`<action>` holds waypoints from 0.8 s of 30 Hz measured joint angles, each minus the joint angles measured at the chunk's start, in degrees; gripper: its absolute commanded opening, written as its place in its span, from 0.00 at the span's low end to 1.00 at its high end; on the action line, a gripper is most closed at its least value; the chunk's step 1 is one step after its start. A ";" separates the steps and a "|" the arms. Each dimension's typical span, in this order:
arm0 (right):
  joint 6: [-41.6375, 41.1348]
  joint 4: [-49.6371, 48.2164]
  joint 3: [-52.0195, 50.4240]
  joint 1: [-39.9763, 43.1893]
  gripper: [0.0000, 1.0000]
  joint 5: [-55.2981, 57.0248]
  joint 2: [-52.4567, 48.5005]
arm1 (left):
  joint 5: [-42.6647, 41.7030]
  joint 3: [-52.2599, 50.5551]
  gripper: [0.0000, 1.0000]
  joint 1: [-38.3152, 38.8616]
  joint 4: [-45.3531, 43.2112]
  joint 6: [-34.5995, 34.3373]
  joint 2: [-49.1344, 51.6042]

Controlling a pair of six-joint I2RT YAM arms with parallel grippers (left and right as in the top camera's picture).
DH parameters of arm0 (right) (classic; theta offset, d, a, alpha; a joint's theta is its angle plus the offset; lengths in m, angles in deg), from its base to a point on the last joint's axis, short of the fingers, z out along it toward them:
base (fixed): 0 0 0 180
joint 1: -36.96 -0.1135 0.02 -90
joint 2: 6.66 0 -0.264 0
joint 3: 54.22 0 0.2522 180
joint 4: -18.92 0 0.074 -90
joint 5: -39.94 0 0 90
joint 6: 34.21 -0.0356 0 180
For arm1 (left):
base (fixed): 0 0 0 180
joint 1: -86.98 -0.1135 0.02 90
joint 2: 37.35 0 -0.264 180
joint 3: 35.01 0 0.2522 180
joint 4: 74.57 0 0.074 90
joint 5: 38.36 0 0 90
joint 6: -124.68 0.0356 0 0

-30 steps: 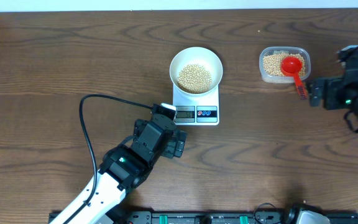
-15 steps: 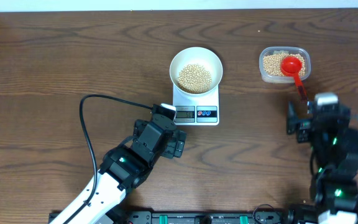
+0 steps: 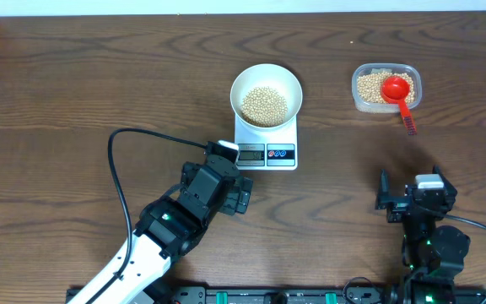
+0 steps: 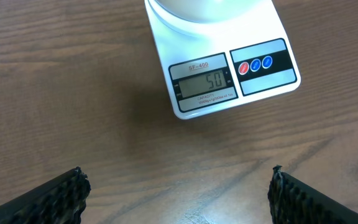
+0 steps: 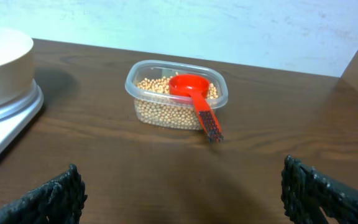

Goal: Scoop item into bowl and weigh 50g on scale

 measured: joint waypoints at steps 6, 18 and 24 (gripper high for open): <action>-0.63 2.19 -0.13 0.02 0.99 0.24 4.72 | 0.00 0.00 0.94 0.00 0.00 0.02 0.00; -0.79 2.21 -0.15 0.02 0.99 1.25 8.17 | 0.00 0.00 0.94 0.00 0.02 0.02 0.00; -0.79 2.21 -0.15 0.00 0.99 1.27 8.17 | 0.00 0.00 0.94 0.00 0.00 0.00 0.00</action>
